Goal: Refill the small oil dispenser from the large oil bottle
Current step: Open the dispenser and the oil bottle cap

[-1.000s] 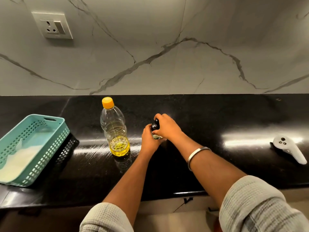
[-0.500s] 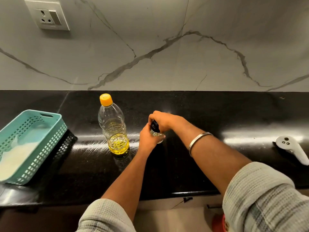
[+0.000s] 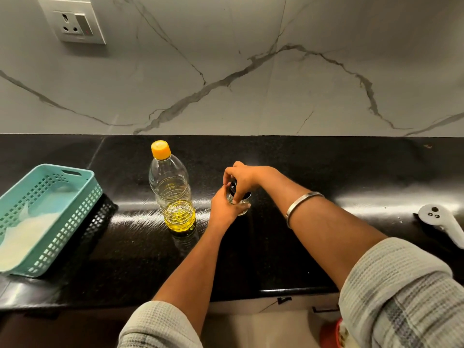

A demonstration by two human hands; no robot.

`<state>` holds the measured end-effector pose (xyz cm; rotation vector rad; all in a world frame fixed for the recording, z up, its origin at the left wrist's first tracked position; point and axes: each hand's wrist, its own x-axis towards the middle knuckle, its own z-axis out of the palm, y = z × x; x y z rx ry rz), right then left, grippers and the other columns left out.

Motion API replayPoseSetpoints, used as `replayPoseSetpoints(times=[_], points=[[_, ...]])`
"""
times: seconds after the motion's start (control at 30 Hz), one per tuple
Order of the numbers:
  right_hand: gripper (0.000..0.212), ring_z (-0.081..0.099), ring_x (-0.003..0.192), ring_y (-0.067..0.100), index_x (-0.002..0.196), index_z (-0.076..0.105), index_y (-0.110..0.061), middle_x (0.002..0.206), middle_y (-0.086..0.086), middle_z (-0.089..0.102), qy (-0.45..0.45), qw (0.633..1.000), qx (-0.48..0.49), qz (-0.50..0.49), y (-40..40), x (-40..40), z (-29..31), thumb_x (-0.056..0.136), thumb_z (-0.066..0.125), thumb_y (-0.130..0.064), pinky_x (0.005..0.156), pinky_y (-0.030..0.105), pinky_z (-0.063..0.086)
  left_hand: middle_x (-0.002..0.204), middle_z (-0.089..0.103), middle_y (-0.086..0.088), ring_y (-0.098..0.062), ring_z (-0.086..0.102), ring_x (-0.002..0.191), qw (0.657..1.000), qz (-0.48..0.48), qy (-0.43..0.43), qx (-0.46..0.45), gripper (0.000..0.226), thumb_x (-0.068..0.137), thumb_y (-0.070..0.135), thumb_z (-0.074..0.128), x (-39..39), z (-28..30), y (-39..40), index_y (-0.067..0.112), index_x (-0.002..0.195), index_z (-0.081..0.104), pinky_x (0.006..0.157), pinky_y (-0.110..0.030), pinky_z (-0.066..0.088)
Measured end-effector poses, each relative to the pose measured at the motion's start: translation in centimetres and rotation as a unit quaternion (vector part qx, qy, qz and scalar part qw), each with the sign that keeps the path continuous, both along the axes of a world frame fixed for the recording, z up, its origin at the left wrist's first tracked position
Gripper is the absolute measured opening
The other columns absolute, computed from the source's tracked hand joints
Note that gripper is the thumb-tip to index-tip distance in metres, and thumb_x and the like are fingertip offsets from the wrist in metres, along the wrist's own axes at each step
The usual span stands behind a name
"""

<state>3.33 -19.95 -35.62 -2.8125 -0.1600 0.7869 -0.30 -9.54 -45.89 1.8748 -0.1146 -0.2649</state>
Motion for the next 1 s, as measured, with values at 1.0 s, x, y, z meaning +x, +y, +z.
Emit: replayPoseSetpoints(times=[1.0], points=[[0.054, 0.058, 0.097, 0.024, 0.115, 0.05, -0.021, 0.112, 0.006, 0.055, -0.053, 0.995, -0.076, 0.044, 0.0, -0.3, -0.8, 0.071, 0.081, -0.025, 0.083, 0.038, 0.054, 0.103, 0.063, 0.014, -0.002, 0.062, 0.092, 1.0, -0.013, 0.005, -0.002, 0.061, 0.067, 0.012, 0.085, -0.6, 0.5, -0.1, 0.019, 0.121, 0.057, 0.077, -0.015, 0.049]])
